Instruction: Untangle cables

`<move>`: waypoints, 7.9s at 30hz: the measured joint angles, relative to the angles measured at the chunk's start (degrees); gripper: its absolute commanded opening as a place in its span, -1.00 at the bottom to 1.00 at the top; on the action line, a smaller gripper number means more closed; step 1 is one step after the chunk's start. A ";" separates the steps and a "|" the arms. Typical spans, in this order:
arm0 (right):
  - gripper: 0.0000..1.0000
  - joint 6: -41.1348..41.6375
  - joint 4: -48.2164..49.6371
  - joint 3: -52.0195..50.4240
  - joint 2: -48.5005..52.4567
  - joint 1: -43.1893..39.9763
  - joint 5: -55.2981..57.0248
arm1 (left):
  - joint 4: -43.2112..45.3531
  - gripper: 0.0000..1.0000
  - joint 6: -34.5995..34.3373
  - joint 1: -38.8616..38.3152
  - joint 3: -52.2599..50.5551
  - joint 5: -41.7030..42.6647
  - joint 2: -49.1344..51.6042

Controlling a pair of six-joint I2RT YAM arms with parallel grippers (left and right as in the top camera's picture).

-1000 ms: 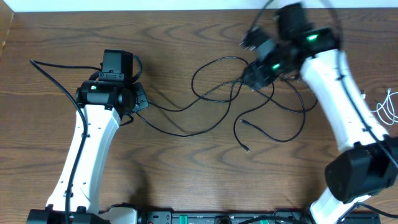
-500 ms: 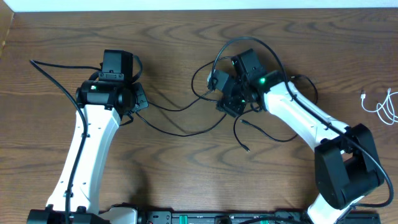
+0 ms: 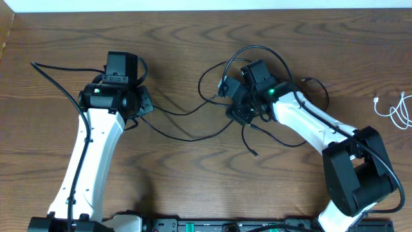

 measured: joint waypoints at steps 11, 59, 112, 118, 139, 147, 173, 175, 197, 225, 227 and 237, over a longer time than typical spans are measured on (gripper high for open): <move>0.61 4.44 -22.91 27.06 7.58 0.94 5.64 | -0.09 -0.85 0.00 0.00 -0.02 0.00 0.00; -0.98 15.10 -30.77 39.19 16.59 -0.35 7.13 | -0.31 -0.85 0.00 0.00 -0.02 0.00 0.00; -0.24 25.88 -38.49 54.47 1.18 -55.21 10.64 | 0.87 -0.85 0.00 0.00 -0.02 0.00 0.00; -0.26 25.92 -48.72 53.83 7.69 -52.22 1.68 | 0.87 -0.85 0.00 0.00 -0.02 0.00 0.00; -0.15 52.61 -42.07 52.92 30.73 -36.13 12.15 | 0.87 -0.85 0.00 0.00 -0.02 0.02 0.00; -0.14 61.40 -40.89 52.92 31.08 -35.50 17.77 | 0.87 -0.85 0.02 0.00 -0.02 0.04 0.00; -0.14 65.94 -41.40 52.76 36.70 -30.71 19.67 | 0.87 -0.85 0.00 0.00 -0.02 0.04 0.00; -0.16 66.12 -41.79 52.33 36.70 -30.73 19.91 | 0.87 -0.85 0.00 0.00 -0.02 0.02 0.00; -0.98 57.88 -45.16 48.43 30.42 -34.91 20.87 | 0.85 -0.85 0.00 0.00 -0.02 0.04 0.00; -0.02 47.69 -37.33 34.64 13.25 -69.00 23.47 | 0.90 -0.85 0.00 0.00 -0.02 0.04 0.00; 0.01 47.19 -36.63 34.53 13.25 -69.13 20.61 | 0.87 -0.85 0.00 0.00 -0.02 0.02 0.00; 0.02 38.36 -35.34 34.53 13.25 -65.05 0.20 | 0.61 -0.85 0.00 0.00 -0.02 0.04 0.00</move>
